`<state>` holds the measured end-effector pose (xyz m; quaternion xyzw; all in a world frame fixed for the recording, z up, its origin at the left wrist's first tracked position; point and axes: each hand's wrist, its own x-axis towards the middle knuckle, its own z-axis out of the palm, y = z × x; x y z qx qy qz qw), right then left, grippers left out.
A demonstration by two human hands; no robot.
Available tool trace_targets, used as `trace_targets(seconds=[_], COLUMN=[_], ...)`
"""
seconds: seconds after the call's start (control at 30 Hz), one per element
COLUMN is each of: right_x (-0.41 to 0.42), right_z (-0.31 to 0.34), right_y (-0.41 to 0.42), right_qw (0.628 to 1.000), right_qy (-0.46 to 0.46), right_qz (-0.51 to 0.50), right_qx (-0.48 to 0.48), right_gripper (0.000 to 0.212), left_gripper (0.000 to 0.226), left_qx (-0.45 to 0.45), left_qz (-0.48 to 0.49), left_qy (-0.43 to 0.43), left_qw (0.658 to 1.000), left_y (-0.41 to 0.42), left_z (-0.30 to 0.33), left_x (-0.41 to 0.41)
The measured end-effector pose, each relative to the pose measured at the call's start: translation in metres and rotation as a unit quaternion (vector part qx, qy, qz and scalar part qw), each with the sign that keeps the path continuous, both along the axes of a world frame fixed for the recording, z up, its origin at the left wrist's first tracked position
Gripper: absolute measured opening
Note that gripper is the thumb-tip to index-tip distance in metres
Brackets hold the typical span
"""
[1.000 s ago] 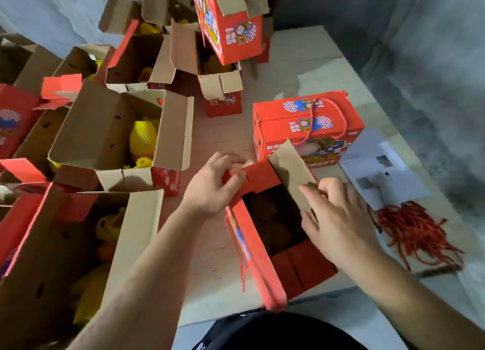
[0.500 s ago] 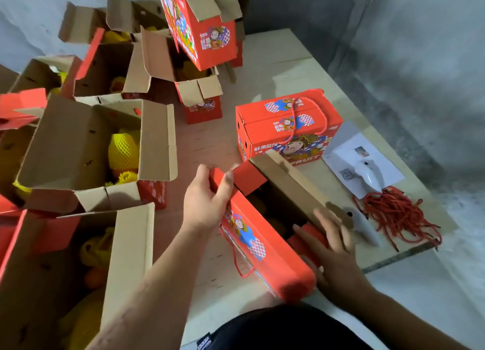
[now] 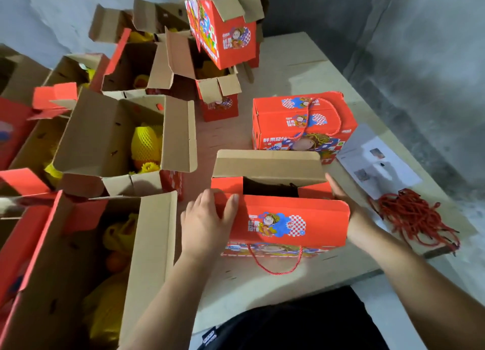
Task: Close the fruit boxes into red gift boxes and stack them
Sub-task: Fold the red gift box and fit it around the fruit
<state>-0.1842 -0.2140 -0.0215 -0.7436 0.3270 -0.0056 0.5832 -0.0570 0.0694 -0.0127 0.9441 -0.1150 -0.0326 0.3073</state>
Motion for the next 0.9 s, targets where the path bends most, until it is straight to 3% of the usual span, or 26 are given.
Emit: trace_targets(seconds=[0.07, 0.17, 0.3, 0.4, 0.43, 0.5, 0.57, 0.6, 0.73, 0.9], right_x=[-0.004, -0.008, -0.008, -0.012, -0.012, -0.014, -0.015, -0.015, -0.014, -0.005], right_z=[-0.006, -0.005, -0.009, -0.013, -0.011, -0.010, -0.016, -0.019, -0.026, -0.023], right_y=[0.000, 0.001, 0.007, 0.019, 0.025, 0.039, 0.055, 0.059, 0.063, 0.059], right_qw=[0.999, 1.000, 0.999, 0.965, 0.946, 0.906, 0.832, 0.806, 0.778, 0.760], right_qy=[-0.019, 0.000, -0.014, -0.111, -0.153, -0.170, -0.103, -0.075, -0.052, -0.015], right_qz=[0.019, 0.012, -0.047, -0.172, -0.168, -0.037, 0.104, 0.124, 0.087, 0.122], right_qx=[-0.028, -0.026, -0.012, -0.165, -0.232, -0.386, -0.535, -0.574, -0.619, -0.638], right_gripper=[0.032, 0.039, 0.052, 0.029, 0.029, 0.033, 0.036, 0.036, 0.035, 0.041], left_gripper=[0.047, 0.046, 0.048, 0.025, 0.017, 0.028, 0.036, 0.036, 0.034, 0.038], left_qx=[-0.019, -0.081, -0.067, -0.053, -0.020, 0.027, 0.025, 0.024, 0.051, 0.139], left_qz=[0.010, 0.010, -0.006, -0.038, -0.063, -0.090, -0.086, -0.085, -0.091, -0.106], left_qy=[-0.016, 0.019, 0.000, -0.038, -0.073, -0.124, -0.142, -0.149, -0.130, -0.096], left_qw=[1.000, 0.996, 0.998, 0.997, 0.995, 0.988, 0.986, 0.985, 0.986, 0.980], left_y=[-0.005, -0.005, -0.009, -0.002, 0.001, 0.003, 0.001, 0.001, -0.004, -0.012], left_z=[-0.004, -0.011, -0.019, -0.022, -0.022, -0.023, -0.021, -0.021, -0.022, -0.019], left_x=[-0.001, 0.002, 0.002, 0.005, 0.004, 0.000, -0.004, -0.004, 0.006, 0.009])
